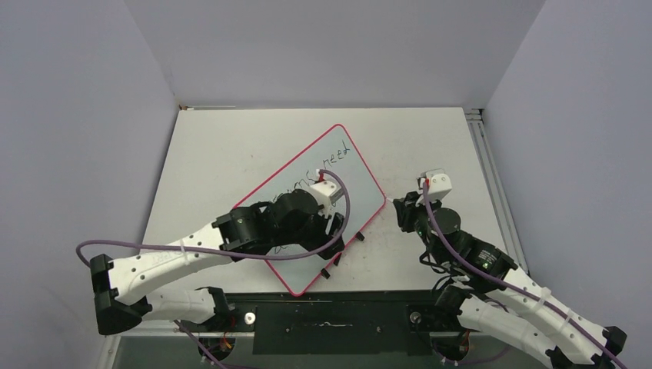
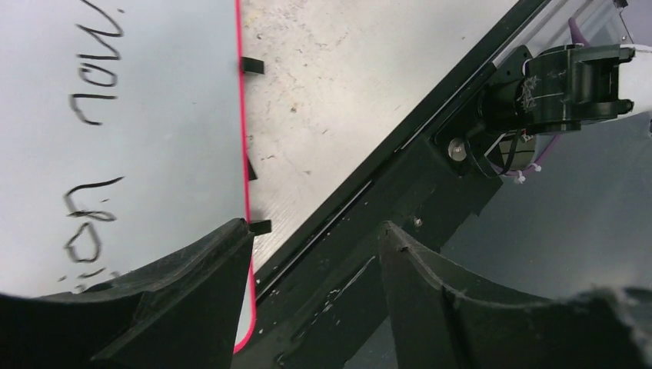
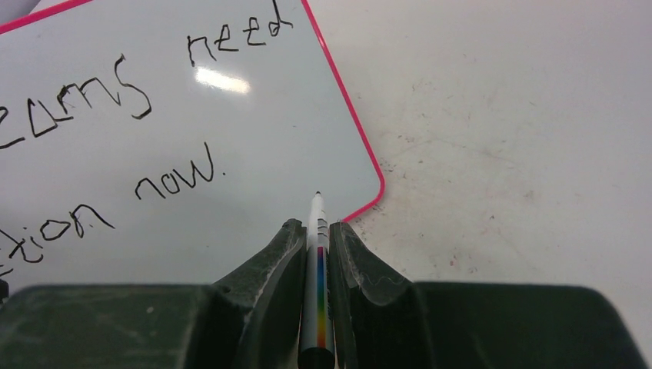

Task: Write a sentence on the whiteboard
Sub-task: Close the whiteboard marker at the center of the board.

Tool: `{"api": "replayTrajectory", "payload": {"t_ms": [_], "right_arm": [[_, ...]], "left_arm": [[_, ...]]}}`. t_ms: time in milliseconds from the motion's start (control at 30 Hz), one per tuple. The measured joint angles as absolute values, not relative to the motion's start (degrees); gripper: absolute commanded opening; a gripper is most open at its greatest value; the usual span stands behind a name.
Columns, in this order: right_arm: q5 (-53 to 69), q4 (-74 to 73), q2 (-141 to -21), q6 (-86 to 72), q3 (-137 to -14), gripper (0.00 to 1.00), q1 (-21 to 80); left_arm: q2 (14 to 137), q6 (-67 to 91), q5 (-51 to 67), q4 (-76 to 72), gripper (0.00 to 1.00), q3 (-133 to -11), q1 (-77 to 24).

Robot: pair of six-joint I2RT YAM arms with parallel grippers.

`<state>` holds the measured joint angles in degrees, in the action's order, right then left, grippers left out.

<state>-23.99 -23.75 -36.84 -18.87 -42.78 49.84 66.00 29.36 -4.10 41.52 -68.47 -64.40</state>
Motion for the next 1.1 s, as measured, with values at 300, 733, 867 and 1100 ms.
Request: {"api": "replayTrajectory", "payload": {"t_ms": [300, 733, 867, 1100], "right_arm": [[-29.2, -26.7, -34.9, -21.3, -42.8, 0.05, 49.8], [-31.9, -26.8, -31.6, -23.3, -42.2, 0.05, 49.8], [-31.8, -26.6, -31.6, -23.5, -41.7, 0.05, 49.8], [-31.7, -26.2, -31.6, -23.5, -41.7, 0.05, 49.8]], "left_arm": [[74.1, 35.7, -8.6, 28.1, 0.59, -60.6, -72.9], [86.3, 38.9, -18.5, 19.2, 0.58, -57.0, -79.5], [90.0, 39.0, -21.4, 18.7, 0.56, -56.9, -80.1], [93.4, 39.7, -25.2, 18.8, 0.51, -56.8, -80.6]]}}
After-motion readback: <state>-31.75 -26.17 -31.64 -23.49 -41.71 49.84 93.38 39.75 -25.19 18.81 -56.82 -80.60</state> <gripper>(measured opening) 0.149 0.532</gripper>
